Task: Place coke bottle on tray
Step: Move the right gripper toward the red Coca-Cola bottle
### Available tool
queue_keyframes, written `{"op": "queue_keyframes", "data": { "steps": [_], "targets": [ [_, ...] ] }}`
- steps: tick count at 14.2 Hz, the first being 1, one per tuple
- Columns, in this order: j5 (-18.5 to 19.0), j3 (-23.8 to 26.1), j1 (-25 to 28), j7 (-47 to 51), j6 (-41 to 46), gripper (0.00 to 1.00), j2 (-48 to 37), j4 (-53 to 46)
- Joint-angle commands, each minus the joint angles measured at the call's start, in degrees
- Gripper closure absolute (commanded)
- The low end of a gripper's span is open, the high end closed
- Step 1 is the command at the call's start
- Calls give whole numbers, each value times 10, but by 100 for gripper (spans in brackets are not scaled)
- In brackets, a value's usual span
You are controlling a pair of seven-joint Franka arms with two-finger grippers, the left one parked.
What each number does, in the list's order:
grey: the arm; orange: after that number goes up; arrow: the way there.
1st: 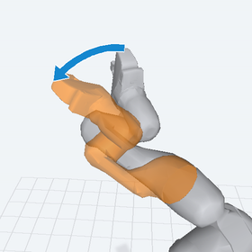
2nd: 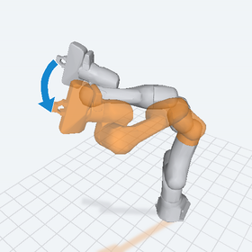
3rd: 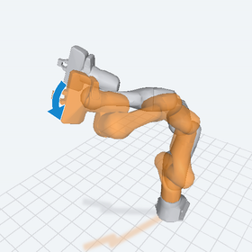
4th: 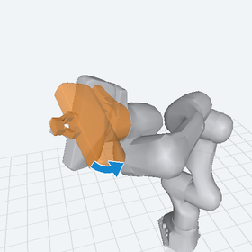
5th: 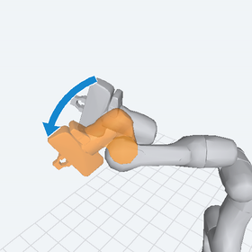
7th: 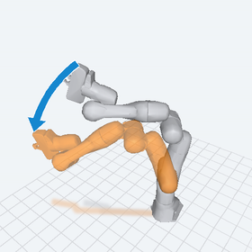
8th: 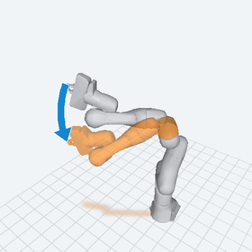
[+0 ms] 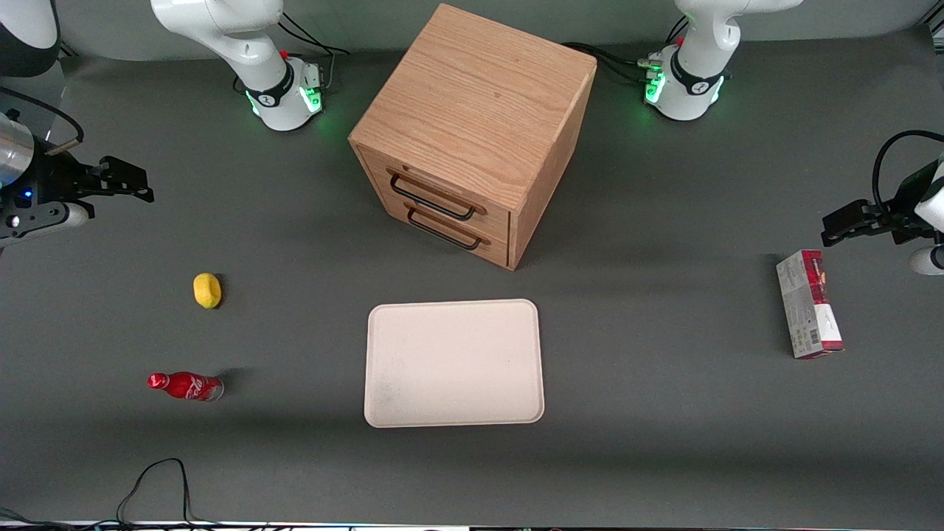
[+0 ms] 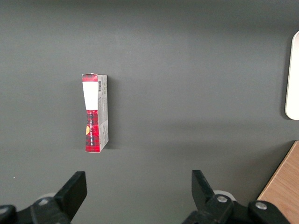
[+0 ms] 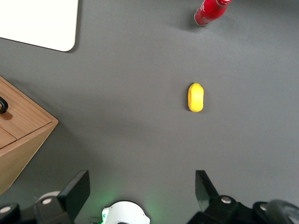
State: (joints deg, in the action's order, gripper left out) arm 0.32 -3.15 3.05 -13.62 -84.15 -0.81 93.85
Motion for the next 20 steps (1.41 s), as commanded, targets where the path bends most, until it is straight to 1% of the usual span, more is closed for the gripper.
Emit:
{"op": "queue_keyframes", "data": {
  "steps": [1,13,17,20],
  "targets": [
    [9,7,-4,1,7,0,-10,5],
    [9,6,-11,1,12,0,-4,-5],
    [6,4,-24,1,21,0,31,-56],
    [8,2,-29,-5,59,0,105,-154]
  ]
}}
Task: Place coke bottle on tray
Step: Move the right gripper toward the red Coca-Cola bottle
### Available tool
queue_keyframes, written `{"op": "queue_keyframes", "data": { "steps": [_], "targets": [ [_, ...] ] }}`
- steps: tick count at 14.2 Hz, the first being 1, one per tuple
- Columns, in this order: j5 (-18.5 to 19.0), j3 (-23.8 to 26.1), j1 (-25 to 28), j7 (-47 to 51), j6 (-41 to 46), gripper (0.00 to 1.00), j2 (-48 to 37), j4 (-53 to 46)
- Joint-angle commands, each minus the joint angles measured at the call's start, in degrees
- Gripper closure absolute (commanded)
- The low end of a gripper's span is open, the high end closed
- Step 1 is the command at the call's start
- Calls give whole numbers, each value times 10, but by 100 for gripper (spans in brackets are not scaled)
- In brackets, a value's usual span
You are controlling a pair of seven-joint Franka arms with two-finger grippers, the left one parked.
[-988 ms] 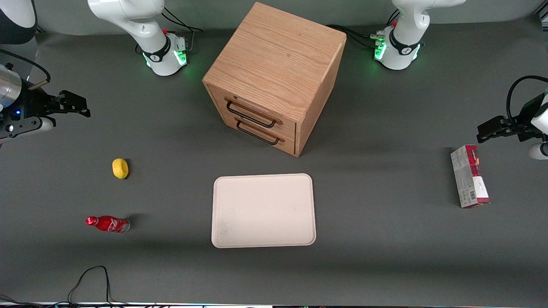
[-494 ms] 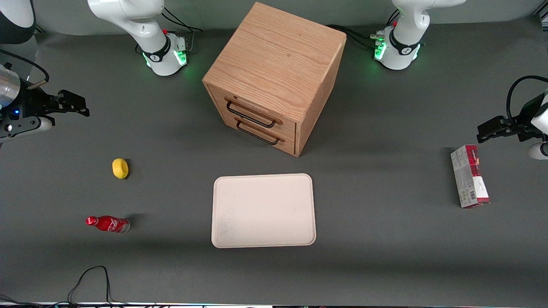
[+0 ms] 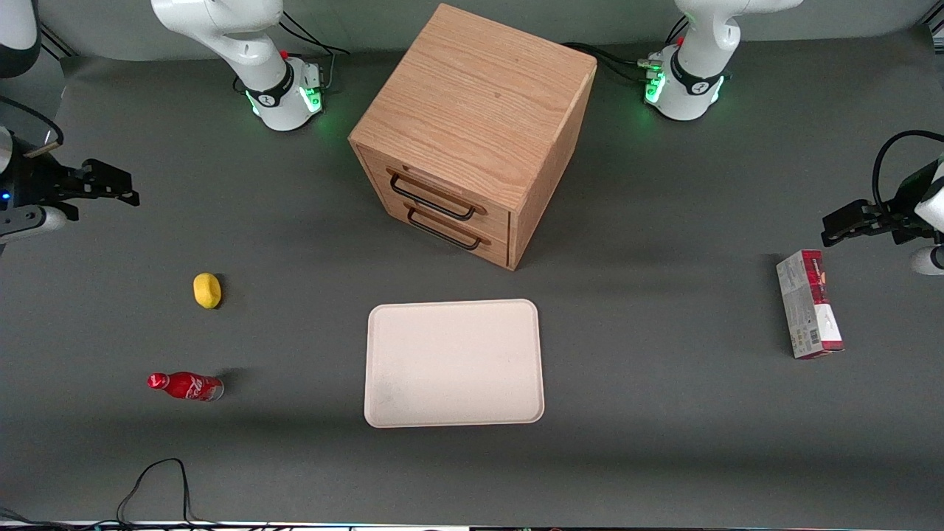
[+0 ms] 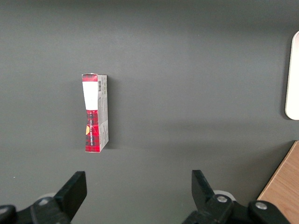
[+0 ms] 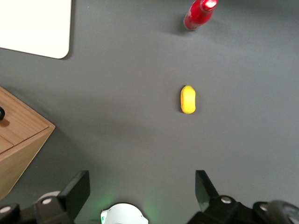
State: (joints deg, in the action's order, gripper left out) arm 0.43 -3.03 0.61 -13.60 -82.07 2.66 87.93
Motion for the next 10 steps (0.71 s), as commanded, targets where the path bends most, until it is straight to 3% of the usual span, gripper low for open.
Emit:
{"op": "queue_keyframes", "data": {
  "steps": [1,7,10],
  "targets": [
    [7,-1,-7,-6,44,0,103,-134],
    [2,5,-80,-26,68,0,341,-417],
    [2,15,-84,-25,48,0,365,-432]
  ]
}}
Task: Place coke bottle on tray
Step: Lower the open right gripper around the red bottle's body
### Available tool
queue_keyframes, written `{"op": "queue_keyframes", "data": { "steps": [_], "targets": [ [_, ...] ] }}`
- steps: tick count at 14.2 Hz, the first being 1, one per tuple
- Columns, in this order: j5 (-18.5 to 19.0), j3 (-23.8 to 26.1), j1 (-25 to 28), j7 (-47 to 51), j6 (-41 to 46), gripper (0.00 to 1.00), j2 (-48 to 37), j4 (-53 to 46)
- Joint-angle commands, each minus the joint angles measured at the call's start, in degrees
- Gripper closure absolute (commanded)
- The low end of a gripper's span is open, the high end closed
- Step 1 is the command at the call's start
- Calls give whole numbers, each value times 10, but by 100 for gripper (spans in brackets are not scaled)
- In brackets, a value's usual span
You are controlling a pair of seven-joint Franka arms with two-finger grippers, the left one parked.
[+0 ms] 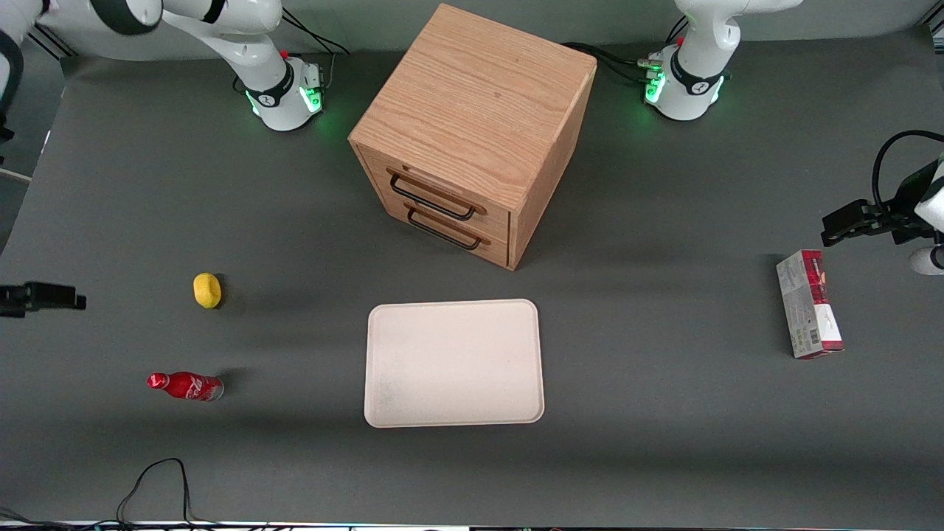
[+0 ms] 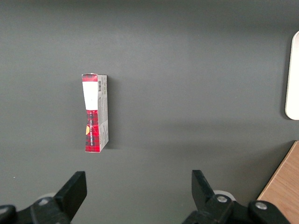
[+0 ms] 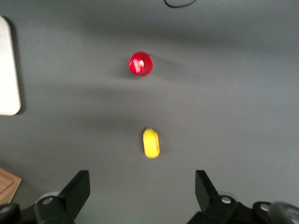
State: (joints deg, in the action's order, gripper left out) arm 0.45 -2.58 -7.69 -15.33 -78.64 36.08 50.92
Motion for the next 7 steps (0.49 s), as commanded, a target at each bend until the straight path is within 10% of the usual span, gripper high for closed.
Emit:
{"op": "queue_keyframes", "data": {
  "steps": [1,7],
  "targets": [
    [3,13,-1,-8,13,0,32,-62],
    [2,13,3,-7,-29,0,55,-61]
  ]
}}
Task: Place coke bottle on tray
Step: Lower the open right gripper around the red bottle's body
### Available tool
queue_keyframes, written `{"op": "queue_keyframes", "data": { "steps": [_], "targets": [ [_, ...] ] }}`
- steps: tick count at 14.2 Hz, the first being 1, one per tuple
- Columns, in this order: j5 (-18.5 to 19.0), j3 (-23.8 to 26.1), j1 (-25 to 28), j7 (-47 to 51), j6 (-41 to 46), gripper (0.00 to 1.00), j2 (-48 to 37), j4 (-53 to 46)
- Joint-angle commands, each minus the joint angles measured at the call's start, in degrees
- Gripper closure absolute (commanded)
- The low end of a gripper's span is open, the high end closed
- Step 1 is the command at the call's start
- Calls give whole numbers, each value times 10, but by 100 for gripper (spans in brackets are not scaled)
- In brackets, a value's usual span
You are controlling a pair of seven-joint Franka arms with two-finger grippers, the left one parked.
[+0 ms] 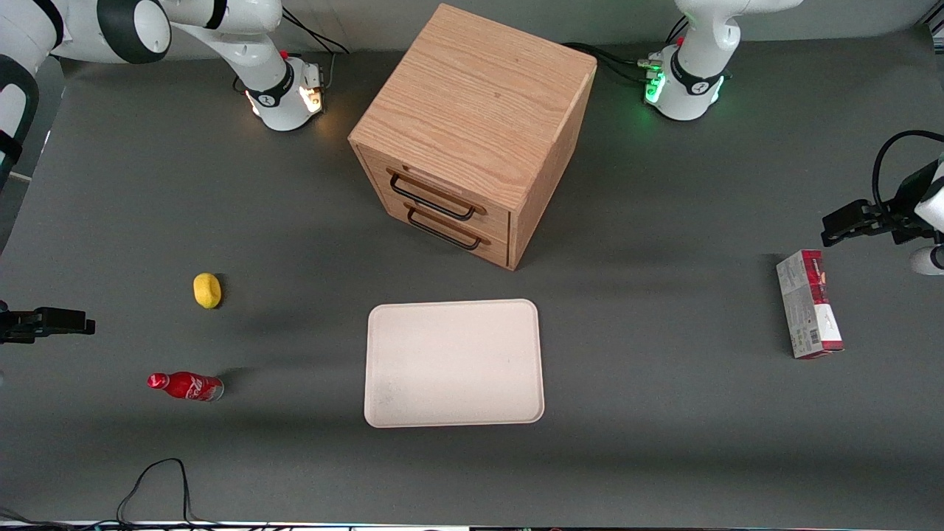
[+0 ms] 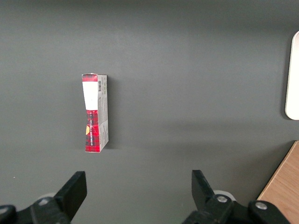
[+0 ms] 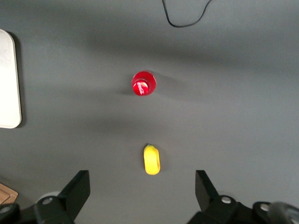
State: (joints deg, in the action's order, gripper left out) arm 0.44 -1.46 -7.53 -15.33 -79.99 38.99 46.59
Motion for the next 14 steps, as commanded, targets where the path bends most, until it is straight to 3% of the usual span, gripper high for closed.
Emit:
{"op": "queue_keyframes", "data": {
  "steps": [1,14],
  "targets": [
    [3,1,1,-7,-30,0,35,-18],
    [0,0,16,-1,-220,0,67,128]
  ]
}}
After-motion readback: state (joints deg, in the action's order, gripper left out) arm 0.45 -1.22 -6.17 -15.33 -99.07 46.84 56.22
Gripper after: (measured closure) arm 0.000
